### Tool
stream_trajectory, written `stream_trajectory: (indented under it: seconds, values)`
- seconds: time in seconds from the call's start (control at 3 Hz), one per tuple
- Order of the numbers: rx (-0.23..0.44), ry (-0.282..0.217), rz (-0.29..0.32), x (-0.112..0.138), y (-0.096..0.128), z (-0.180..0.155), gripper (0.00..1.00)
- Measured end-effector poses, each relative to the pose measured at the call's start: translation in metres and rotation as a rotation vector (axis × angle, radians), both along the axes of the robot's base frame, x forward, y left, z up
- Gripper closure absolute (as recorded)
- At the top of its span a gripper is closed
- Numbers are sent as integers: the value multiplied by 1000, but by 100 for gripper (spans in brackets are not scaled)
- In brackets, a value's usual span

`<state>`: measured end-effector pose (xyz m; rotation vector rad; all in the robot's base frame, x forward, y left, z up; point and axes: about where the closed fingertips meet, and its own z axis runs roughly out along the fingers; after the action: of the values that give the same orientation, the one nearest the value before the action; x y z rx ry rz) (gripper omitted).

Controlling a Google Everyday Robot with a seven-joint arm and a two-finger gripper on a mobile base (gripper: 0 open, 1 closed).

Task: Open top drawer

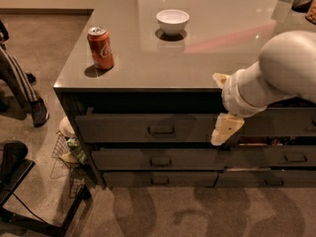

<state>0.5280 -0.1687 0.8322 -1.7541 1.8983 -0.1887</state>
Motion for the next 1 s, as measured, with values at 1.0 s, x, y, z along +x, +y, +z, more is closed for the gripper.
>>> stream_trajectory:
  seconds: [1.0]
  values:
    - [-250, 62, -57, 11, -1, -74, 0]
